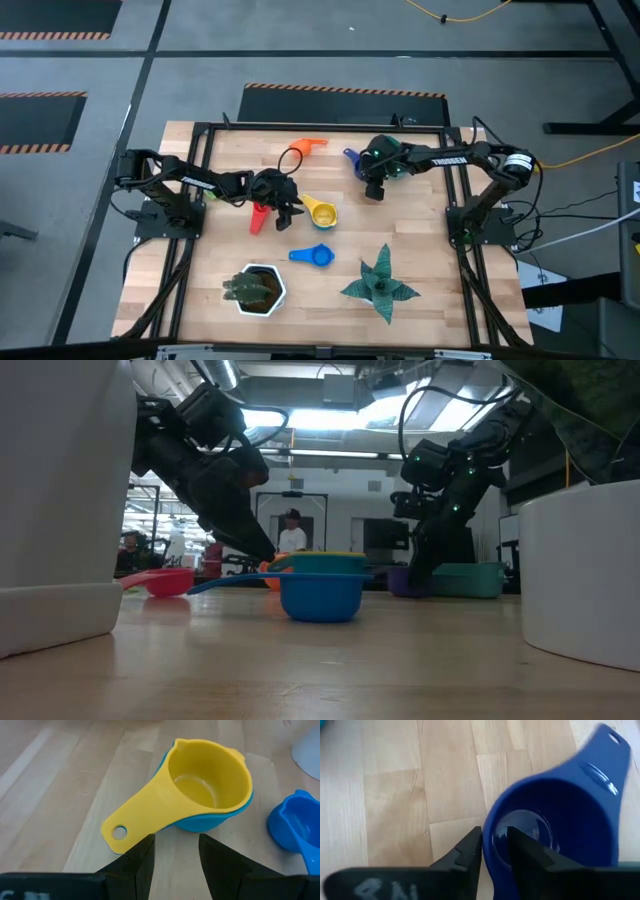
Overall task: Nest measuring cups in basket
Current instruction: Stack the dark blue measuring cup on top of the yellow measuring cup
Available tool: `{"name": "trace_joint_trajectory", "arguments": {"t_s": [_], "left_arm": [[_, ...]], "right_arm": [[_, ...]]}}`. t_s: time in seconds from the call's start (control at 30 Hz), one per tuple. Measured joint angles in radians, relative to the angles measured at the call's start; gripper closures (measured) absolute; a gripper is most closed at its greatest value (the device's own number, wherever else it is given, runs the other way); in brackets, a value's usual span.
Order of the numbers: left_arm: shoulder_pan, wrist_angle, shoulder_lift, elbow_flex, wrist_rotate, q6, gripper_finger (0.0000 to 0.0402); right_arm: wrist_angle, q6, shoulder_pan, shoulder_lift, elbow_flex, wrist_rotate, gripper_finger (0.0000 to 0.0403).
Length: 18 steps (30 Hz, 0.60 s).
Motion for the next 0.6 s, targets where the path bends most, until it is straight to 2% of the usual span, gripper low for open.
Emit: {"name": "trace_joint_trajectory", "arguments": {"t_s": [0.27,0.43,0.6], "left_arm": [[-0.038,0.0,0.0,0.0,0.01,-0.002,0.0256],[-0.05,0.0,0.0,0.0,0.009,-0.002,0.0256],[-0.051,0.0,0.0,0.0,0.002,-0.002,0.0256]], "right_arm": [[0.001,0.006,0.003,0.0,0.0,-0.003,0.0388],[0.001,0.036,0.029,0.0,0.021,-0.067,0.038],[-0.038,0.088,0.082,0.0,0.097,-0.073,0.0386]]}}
